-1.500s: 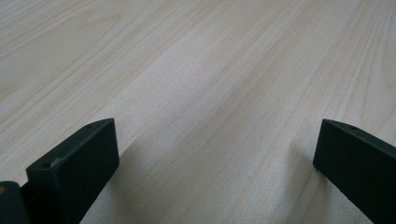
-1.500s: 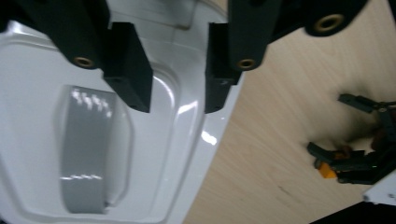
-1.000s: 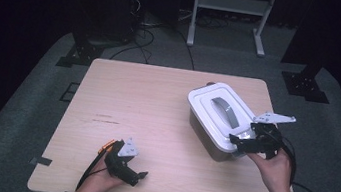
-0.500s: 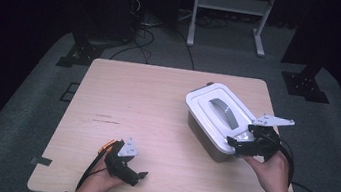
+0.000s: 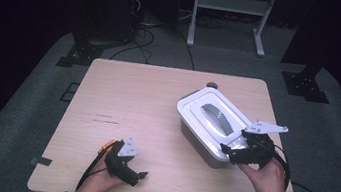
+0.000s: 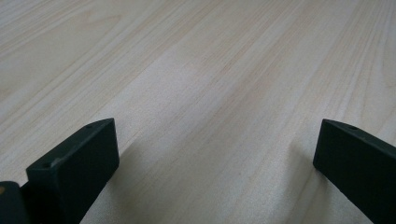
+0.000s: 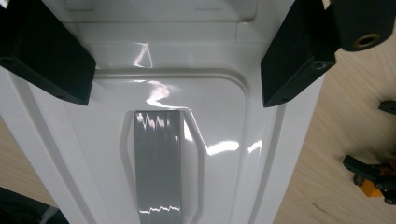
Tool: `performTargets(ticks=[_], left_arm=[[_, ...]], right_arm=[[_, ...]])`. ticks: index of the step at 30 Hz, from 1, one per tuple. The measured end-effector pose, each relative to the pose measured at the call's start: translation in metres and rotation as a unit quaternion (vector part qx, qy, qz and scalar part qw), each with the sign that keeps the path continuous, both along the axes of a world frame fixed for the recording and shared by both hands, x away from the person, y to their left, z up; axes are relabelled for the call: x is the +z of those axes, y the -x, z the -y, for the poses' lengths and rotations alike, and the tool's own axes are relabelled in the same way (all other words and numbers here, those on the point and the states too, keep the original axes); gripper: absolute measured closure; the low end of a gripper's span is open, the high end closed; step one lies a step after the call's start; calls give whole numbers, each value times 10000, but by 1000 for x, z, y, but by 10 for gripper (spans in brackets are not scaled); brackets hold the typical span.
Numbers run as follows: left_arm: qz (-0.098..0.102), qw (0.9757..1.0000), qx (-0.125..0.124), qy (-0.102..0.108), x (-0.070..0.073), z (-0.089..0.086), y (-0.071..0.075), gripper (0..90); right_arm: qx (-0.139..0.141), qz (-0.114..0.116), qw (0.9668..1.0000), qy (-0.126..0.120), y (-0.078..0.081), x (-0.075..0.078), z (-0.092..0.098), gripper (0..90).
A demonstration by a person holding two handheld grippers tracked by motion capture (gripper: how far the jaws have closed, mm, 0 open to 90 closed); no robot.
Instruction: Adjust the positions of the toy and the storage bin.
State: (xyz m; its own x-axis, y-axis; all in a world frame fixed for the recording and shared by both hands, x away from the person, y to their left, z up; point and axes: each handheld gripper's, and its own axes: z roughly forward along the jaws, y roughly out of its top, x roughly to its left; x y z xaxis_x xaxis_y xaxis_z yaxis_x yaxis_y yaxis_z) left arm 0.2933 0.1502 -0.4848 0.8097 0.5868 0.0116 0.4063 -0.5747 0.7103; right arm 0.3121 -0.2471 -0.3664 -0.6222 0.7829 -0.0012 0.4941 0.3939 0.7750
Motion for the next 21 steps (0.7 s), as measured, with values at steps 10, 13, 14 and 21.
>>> performTargets(ticks=[10,13,14,21], left_arm=[[5,10000,2,3,0,0,0,0],[11,10000,5,11,0,0,0,0],[11,10000,6,11,0,0,0,0],[11,10000,3,11,0,0,0,0]], right_arm=[[145,-78,9999,-38,12,1,-12,91],[227,-81,9997,-27,16,1,-17,91],[235,-96,9997,-27,17,1,-19,91],[346,-108,9993,9,23,2,-25,90]])
